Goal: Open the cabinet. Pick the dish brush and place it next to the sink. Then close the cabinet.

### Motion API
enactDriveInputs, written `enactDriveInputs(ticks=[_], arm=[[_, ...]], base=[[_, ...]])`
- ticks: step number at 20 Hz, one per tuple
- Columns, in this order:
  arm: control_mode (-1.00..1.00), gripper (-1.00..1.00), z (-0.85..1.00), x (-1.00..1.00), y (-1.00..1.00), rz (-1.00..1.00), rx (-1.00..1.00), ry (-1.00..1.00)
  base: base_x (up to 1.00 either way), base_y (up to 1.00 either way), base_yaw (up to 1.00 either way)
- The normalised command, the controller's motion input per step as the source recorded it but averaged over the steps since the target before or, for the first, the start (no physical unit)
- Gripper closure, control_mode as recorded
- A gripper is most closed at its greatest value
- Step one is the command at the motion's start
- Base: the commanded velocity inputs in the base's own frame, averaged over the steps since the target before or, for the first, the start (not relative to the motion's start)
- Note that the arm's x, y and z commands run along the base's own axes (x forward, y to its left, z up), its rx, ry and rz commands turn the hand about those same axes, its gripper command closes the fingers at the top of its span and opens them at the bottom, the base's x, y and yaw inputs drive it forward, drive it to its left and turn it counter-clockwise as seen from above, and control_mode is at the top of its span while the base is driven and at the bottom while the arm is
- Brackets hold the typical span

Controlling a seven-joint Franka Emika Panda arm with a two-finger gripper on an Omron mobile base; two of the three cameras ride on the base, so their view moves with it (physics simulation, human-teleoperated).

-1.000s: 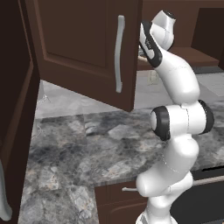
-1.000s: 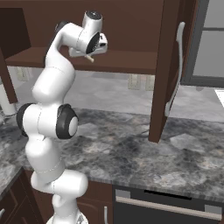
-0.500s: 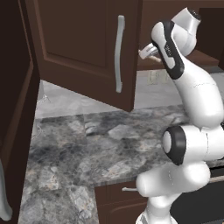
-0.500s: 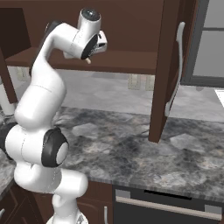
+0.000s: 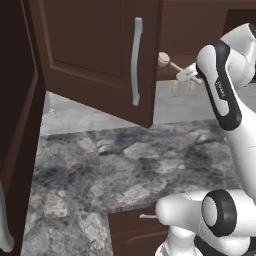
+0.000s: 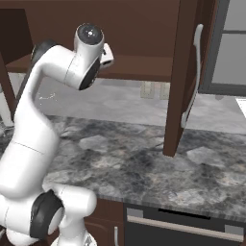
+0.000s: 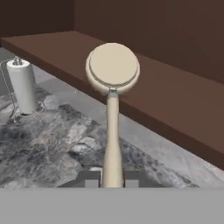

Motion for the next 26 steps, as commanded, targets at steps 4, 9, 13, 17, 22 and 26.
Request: enactDriveInputs(ticks=[4,9,13,17,22,26], arm=[[-1.0,1.0,0.1,-1.0,0.0,0.0,0.0,-0.01],[-1.0,1.0,0.03,-0.99,0.0,0.0,0.0,0.01],[-1.0,1.0,0.0,-0.92,0.0,0.0,0.0,0.1],[-1.0,1.0,0.0,-0.81,-0.01,0.0,0.0,0.11],[-1.0,1.0,0.0,-0.65,0.0,0.0,0.0,0.13],[-1.0,1.0,0.0,-0.56,0.0,-0.01,0.0,0.13]], base=[[0.0,0.0,0.0],[0.0,0.0,0.0],[0.0,0.0,0.0],[0.0,0.0,0.0],[0.0,0.0,0.0],[0.0,0.0,0.0]])
